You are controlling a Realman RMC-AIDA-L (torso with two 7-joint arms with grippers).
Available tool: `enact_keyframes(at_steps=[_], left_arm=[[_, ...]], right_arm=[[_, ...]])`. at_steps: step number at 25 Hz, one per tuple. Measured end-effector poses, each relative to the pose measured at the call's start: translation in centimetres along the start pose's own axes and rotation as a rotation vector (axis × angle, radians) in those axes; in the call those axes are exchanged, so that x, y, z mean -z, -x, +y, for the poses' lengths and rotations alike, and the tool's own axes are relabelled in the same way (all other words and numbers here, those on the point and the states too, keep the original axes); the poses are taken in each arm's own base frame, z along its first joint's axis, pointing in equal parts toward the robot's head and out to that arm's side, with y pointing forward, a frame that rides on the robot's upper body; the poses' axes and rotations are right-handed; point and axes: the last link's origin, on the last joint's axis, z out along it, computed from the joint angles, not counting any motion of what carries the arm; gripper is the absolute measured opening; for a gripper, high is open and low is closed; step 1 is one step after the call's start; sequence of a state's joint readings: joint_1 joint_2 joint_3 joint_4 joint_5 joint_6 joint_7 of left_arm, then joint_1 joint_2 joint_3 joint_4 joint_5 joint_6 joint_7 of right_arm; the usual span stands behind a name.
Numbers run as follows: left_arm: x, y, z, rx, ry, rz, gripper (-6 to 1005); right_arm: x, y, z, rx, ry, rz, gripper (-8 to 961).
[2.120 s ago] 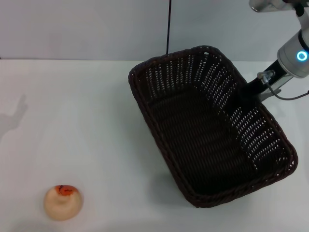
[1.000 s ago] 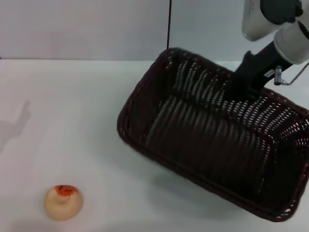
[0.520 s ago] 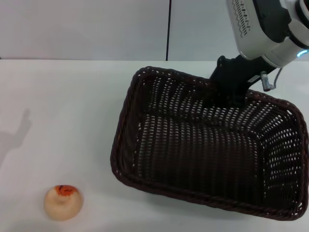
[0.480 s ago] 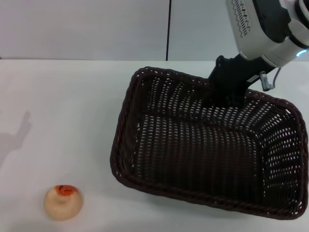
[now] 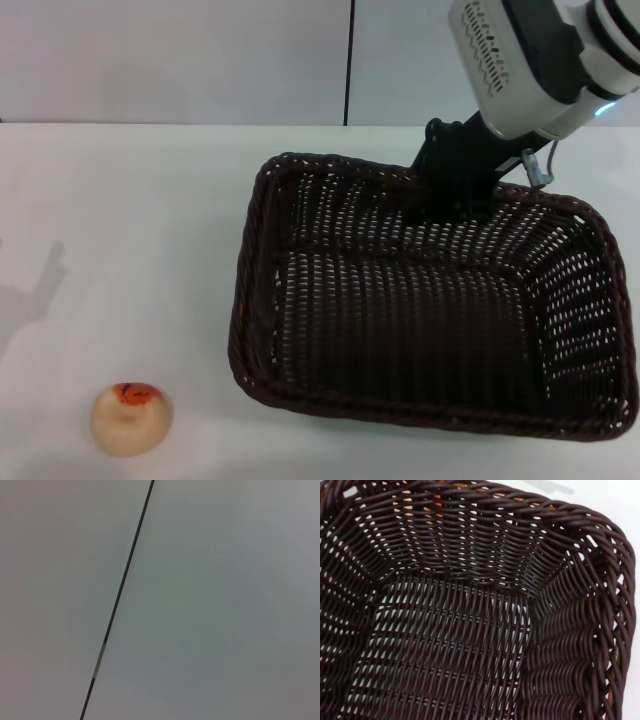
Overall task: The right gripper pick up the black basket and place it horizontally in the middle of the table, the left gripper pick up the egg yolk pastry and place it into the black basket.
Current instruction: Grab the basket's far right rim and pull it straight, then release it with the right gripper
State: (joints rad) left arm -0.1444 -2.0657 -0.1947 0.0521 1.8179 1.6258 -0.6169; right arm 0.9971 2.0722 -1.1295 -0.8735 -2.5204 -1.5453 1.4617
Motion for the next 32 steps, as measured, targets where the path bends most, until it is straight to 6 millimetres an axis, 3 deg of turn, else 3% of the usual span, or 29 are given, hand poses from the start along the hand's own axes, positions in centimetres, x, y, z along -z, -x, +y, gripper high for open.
enact_keyframes(at_steps=[6,15,20,26,28,32], left_arm=[[0.3,-0.2,0.0,-0.003,0.003,0.007,802],[0.4,-0.3,-0.2,-0.007,0.001,0.011,802],[0.4,-0.3,-0.2,-0.007,0.0,0.013,801],[0.3,-0.4,-0.2,-0.007,0.0,0.016,801],[0.3,-0.4,-0.2,-0.009,0.001,0.016,800],[0.3,-0.4,-0.2,-0.011,0.002,0.016,800]], right_arm=[[-0.6,0.4,-0.8,-0.043,-0.083,-0.052,176],[-2.0,0.8,-0.3,-0.018,-0.069,-0.024,184],[-2.9,1.0,0.0,-0.025,-0.068,0.026,262],[-1.9,1.7,0.2,-0.021,-0.11,-0.051,356],[-1.7,1.8,0.4,-0.018,-0.113,-0.062,598],[-1.1,1.7,0.8,-0.038,-0.123,-0.091,661]])
